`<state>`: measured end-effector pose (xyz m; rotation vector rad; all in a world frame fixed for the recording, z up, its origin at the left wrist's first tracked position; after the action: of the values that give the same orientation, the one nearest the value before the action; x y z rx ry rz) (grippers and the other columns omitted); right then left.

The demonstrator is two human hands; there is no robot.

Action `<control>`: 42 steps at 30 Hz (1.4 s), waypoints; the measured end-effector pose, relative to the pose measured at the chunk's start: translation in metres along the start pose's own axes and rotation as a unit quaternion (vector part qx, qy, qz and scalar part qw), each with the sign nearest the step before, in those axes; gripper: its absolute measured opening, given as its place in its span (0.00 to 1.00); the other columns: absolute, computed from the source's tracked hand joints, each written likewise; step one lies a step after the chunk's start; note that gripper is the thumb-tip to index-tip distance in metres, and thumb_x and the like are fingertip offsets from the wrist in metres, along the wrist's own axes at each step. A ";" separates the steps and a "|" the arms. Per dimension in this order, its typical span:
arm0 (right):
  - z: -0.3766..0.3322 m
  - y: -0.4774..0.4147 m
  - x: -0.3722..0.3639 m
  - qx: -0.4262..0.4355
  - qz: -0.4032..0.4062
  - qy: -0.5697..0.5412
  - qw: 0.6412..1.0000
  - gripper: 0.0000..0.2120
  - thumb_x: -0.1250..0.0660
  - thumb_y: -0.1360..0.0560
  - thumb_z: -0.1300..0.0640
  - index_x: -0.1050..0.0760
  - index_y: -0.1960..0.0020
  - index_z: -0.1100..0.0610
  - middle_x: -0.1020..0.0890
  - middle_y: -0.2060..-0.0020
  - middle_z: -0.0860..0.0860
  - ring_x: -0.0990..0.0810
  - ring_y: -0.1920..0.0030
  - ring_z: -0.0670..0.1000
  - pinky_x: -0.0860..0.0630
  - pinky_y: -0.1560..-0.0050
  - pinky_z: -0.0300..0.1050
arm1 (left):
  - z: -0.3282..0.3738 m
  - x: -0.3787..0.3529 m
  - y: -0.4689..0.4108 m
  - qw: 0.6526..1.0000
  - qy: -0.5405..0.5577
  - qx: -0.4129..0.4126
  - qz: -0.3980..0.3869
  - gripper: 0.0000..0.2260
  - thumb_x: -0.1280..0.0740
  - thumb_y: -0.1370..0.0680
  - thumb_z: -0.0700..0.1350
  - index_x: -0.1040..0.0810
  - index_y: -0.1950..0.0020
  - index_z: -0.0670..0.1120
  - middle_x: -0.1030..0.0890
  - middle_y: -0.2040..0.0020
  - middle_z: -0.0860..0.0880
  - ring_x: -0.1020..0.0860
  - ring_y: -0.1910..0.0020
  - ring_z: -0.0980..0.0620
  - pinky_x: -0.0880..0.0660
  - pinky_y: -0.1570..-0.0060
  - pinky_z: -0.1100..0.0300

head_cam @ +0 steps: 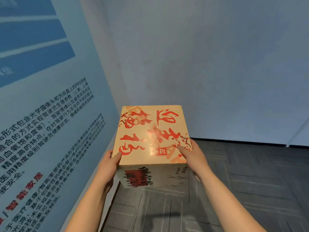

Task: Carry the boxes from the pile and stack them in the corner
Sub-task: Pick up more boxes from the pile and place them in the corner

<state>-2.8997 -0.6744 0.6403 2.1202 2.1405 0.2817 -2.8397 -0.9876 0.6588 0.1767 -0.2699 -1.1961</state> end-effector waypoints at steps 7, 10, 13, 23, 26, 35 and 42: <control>-0.026 -0.122 -0.040 -0.020 -0.020 0.011 1.000 0.23 0.29 0.19 0.49 0.29 0.26 0.49 0.16 0.40 0.46 0.15 0.44 0.50 0.20 0.36 0.57 | 0.039 -0.002 -0.102 1.000 0.003 -0.005 0.029 0.09 0.37 0.16 0.51 0.22 0.40 0.51 0.15 0.47 0.51 0.20 0.59 0.58 0.27 0.58 0.59; -0.035 -0.176 -0.057 -0.018 -0.020 0.028 0.999 0.24 0.30 0.19 0.50 0.30 0.25 0.49 0.16 0.40 0.45 0.16 0.43 0.50 0.20 0.36 0.56 | 0.042 -0.007 -0.156 0.999 0.031 0.018 0.026 0.09 0.39 0.15 0.49 0.21 0.40 0.52 0.14 0.45 0.51 0.18 0.52 0.55 0.26 0.56 0.58; -0.041 -0.231 -0.075 -0.010 -0.010 0.058 0.998 0.24 0.31 0.19 0.49 0.31 0.25 0.47 0.17 0.40 0.45 0.17 0.42 0.49 0.20 0.38 0.52 | 0.046 -0.010 -0.221 0.998 0.053 0.012 0.016 0.10 0.40 0.15 0.49 0.22 0.36 0.53 0.14 0.43 0.53 0.18 0.43 0.52 0.25 0.46 0.54; -0.049 -0.385 -0.103 -0.042 0.072 0.099 0.992 0.12 0.31 0.18 0.51 0.22 0.35 0.47 0.13 0.45 0.46 0.13 0.49 0.51 0.18 0.42 0.56 | 0.058 -0.048 -0.430 0.997 0.049 0.047 -0.047 0.14 0.37 0.16 0.47 0.32 0.31 0.47 0.19 0.45 0.49 0.21 0.55 0.55 0.27 0.66 0.63; -0.040 -0.419 -0.094 -0.072 0.091 0.089 0.989 0.09 0.31 0.18 0.49 0.22 0.38 0.47 0.13 0.46 0.46 0.14 0.46 0.51 0.18 0.42 0.57 | 0.062 -0.073 -0.468 0.996 0.024 0.063 -0.066 0.16 0.38 0.16 0.49 0.32 0.29 0.48 0.18 0.46 0.49 0.20 0.54 0.55 0.27 0.66 0.63; 0.010 -0.548 -0.054 -0.125 0.095 0.066 0.985 0.11 0.33 0.16 0.52 0.25 0.34 0.49 0.14 0.44 0.47 0.15 0.44 0.50 0.18 0.42 0.55 | 0.038 -0.151 -0.579 0.988 -0.085 0.096 -0.090 0.17 0.39 0.15 0.50 0.26 0.26 0.51 0.19 0.35 0.51 0.20 0.42 0.54 0.27 0.62 0.66; 0.053 -0.641 -0.030 -0.147 0.075 0.061 0.984 0.12 0.34 0.16 0.52 0.26 0.33 0.46 0.15 0.43 0.45 0.16 0.45 0.47 0.19 0.48 0.48 | 0.008 -0.202 -0.651 0.986 -0.086 0.131 -0.056 0.14 0.38 0.16 0.45 0.28 0.31 0.55 0.20 0.42 0.54 0.20 0.47 0.56 0.22 0.60 0.61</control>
<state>-3.5147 -0.7047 0.4509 2.1383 1.8587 0.7115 -3.4915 -1.0320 0.4633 0.3206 -0.5764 -1.2867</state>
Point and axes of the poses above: each hand's wrist, its own y-axis away from the middle knuckle, its own x-axis out of the back of the hand, z = x × y, the point moved 8 cm from there along -y, towards the middle knuckle
